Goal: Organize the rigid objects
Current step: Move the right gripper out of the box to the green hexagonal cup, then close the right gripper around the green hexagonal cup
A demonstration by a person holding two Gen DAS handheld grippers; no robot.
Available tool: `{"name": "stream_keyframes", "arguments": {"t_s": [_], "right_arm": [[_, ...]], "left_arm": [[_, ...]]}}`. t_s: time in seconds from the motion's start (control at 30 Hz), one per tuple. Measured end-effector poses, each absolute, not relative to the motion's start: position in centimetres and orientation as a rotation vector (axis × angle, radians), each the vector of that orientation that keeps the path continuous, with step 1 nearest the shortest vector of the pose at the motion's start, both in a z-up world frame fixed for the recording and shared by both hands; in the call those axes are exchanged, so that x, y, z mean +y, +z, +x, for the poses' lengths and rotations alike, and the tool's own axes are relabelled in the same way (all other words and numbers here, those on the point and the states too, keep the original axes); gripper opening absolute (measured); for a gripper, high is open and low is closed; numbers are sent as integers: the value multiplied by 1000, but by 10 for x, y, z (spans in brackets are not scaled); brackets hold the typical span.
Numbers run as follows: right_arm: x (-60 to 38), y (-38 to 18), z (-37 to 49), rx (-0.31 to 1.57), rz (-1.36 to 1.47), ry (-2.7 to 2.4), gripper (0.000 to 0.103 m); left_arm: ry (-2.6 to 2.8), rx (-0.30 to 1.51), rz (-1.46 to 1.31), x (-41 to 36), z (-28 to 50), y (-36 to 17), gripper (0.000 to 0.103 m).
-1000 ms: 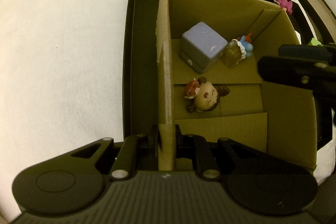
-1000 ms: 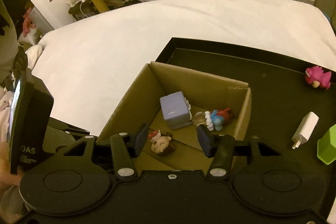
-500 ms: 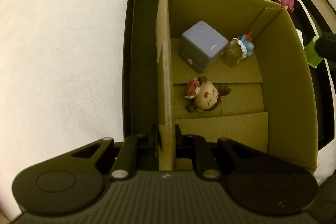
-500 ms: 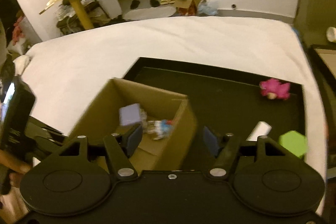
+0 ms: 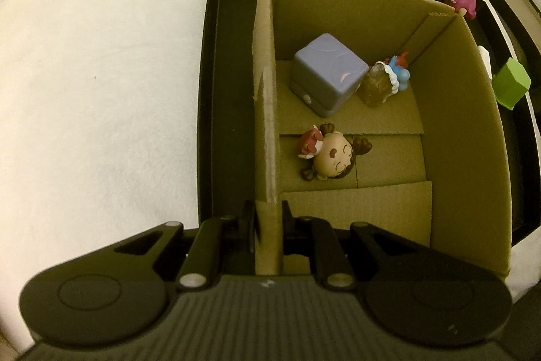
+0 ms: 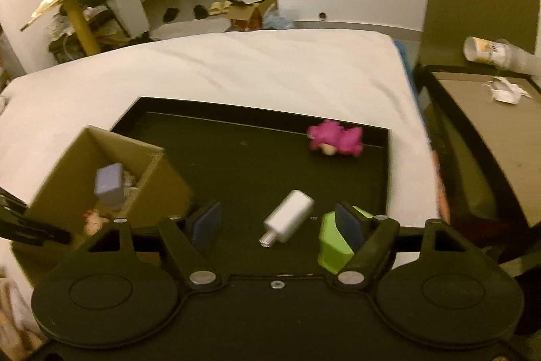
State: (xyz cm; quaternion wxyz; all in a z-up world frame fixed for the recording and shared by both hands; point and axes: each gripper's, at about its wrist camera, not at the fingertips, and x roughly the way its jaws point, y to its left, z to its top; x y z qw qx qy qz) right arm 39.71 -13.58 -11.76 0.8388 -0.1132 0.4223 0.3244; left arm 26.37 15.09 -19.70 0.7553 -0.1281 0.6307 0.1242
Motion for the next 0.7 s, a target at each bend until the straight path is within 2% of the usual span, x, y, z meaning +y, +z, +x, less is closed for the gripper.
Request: {"name": "stream_keyframes", "arguments": {"t_s": [0.3,0.7], "right_arm": [[-162,-143,421,934,-260,610,74],[-147,-166,422,955,-287,547,73]], "left_arm": [[267,1376,-279,152,264,-198,12],[262,1370,-283,153,262,-197,12]]}}
